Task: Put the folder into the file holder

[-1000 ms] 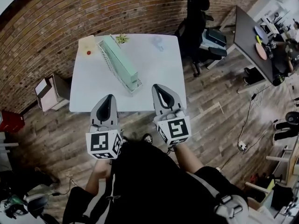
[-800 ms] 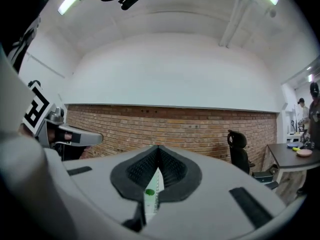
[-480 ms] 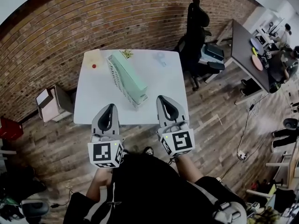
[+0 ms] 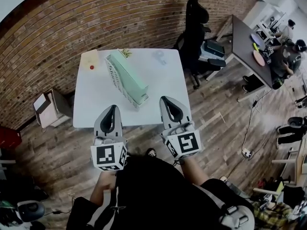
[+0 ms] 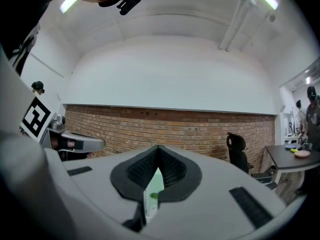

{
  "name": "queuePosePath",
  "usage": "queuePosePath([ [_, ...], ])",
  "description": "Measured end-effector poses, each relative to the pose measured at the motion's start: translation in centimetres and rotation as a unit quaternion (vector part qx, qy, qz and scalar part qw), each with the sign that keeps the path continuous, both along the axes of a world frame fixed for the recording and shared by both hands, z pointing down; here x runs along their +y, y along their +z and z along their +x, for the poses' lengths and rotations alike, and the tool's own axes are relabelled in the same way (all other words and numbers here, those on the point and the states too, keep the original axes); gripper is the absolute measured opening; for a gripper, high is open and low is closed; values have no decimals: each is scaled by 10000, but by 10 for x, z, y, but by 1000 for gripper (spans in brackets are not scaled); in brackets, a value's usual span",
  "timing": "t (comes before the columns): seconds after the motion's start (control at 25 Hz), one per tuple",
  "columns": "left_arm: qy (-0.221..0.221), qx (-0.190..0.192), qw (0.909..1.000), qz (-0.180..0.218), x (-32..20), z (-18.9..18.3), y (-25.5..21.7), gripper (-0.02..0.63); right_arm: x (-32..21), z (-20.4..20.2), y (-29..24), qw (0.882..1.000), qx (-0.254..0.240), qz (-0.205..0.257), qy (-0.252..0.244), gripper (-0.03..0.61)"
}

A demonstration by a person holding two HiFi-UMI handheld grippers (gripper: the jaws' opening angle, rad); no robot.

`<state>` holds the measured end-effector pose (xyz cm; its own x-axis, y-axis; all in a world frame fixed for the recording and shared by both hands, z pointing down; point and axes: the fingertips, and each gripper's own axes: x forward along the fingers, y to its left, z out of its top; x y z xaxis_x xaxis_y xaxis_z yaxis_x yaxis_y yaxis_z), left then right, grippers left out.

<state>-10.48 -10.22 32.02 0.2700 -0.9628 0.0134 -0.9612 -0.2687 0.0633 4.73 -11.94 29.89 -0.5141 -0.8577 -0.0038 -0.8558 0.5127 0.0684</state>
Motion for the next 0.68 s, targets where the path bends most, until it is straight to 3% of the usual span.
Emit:
queuePosePath([
  [0.68, 49, 33, 9996, -271, 6, -4, 24, 23, 4, -4, 20, 9996, 5, -290, -14, 8],
])
